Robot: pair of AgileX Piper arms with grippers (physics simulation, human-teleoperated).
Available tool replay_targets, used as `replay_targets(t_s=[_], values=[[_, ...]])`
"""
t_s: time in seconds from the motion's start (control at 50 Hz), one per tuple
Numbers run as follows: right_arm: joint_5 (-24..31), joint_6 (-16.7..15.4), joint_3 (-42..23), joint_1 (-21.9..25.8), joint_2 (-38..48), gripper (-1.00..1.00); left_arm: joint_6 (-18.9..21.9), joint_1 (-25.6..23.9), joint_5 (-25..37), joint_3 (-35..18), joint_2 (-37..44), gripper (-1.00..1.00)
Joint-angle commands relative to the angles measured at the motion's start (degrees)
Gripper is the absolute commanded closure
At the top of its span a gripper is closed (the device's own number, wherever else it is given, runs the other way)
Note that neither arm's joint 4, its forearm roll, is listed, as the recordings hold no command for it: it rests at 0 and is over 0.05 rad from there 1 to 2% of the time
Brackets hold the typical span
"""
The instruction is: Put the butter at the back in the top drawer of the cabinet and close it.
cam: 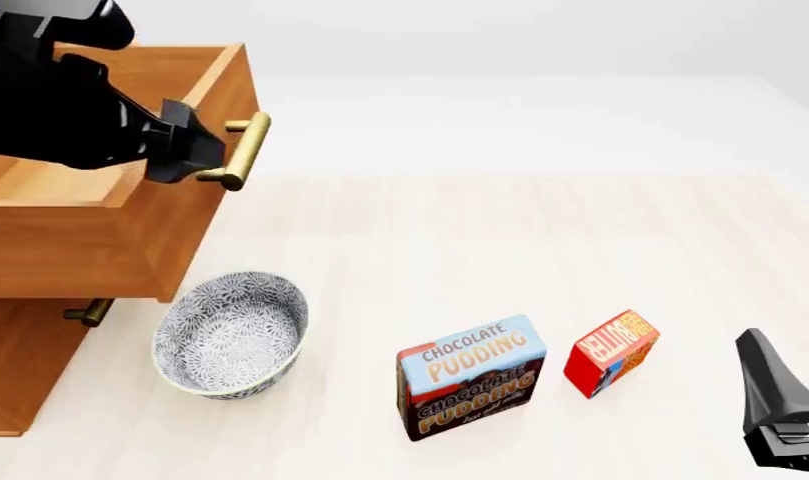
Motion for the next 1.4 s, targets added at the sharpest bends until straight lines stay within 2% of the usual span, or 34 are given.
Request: replay_targets(t_s=[0.02, 0.34, 0.48, 0.7, 0.82, 1.06, 1.4], values=[[0.0, 0.0, 0.0, 0.0, 0.0, -1.00, 1.6, 0.1, 2.3, -1.5, -1.7, -1.00], [0.0, 0.0, 0.0, 0.0, 0.0, -1.00, 2.3, -2.7, 1.6, -2.8, -0.7, -1.00], [0.0, 0.0, 0.0, 0.0, 0.0, -1.00, 2.1, -6.2, 0.4, -4.5, 2.0, -1.00], [0.0, 0.0, 0.0, 0.0, 0.0, -1.00, 1.0, -12.1, -2.7, -7.1, 8.0, -1.00], [0.0, 0.0, 0.0, 0.0, 0.0, -1.00, 1.4, -13.3, -4.3, -7.2, 10.4, -1.00], [0.0, 0.0, 0.0, 0.0, 0.0, -1.00, -1.2, -18.8, -7.9, -10.1, 18.4, -1.00], [0.0, 0.0, 0.0, 0.0, 0.0, -1.00, -1.6, -23.7, -8.6, -15.9, 25.8, -1.00]])
